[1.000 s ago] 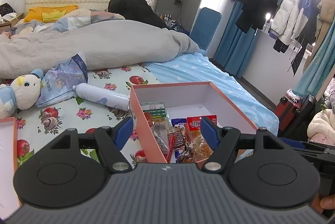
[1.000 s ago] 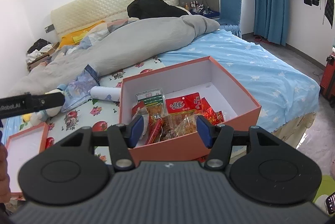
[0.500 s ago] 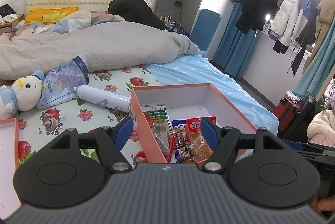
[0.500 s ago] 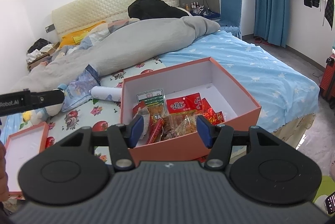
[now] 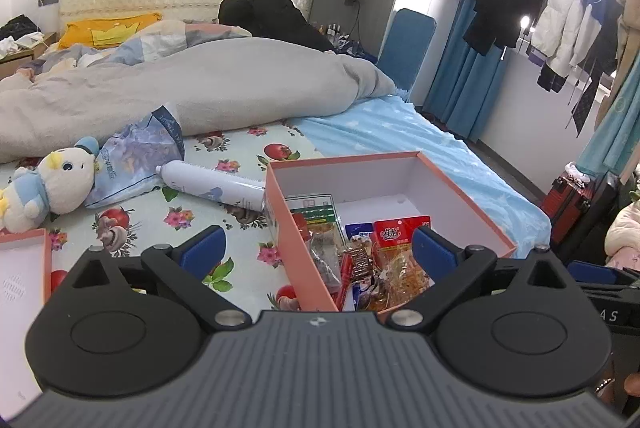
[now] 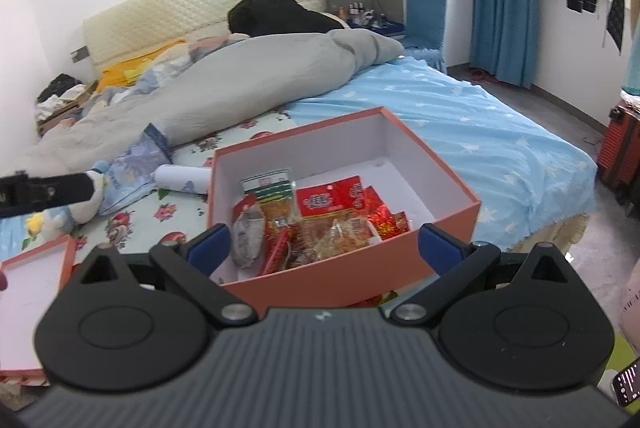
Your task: Organize snacks
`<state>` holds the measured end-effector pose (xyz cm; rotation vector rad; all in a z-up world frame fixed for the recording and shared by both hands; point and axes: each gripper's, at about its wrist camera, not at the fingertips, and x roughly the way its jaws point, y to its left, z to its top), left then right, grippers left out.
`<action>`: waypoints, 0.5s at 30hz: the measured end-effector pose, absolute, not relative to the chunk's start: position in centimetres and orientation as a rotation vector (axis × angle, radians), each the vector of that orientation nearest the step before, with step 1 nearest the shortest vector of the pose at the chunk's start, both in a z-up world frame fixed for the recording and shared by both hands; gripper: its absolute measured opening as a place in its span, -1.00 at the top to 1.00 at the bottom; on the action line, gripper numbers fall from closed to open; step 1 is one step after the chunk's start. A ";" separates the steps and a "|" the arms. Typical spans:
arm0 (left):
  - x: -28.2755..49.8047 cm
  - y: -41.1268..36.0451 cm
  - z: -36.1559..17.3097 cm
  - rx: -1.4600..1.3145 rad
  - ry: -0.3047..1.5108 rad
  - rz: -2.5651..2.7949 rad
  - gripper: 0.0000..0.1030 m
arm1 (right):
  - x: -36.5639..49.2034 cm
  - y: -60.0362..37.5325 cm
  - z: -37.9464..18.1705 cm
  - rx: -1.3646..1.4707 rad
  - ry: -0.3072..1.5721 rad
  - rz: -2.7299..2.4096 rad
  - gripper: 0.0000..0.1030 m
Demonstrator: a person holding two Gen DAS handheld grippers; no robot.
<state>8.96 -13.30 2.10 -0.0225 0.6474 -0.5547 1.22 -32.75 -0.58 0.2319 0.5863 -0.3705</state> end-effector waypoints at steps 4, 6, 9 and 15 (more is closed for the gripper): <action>9.0 -13.3 2.0 -0.013 0.653 -0.546 -0.96 | 1.2 -32.7 -0.6 0.211 0.584 -0.368 -0.98; 9.0 -13.4 2.0 -0.011 0.660 -0.541 -0.96 | 1.2 -32.6 -0.6 0.208 0.581 -0.367 -0.98; 9.0 -13.4 1.8 -0.018 0.676 -0.546 -0.96 | 1.1 -32.4 -0.6 0.209 0.582 -0.358 -0.98; 9.2 -13.6 1.5 -0.019 0.688 -0.544 -0.96 | 1.2 -32.1 -0.5 0.204 0.582 -0.351 -0.98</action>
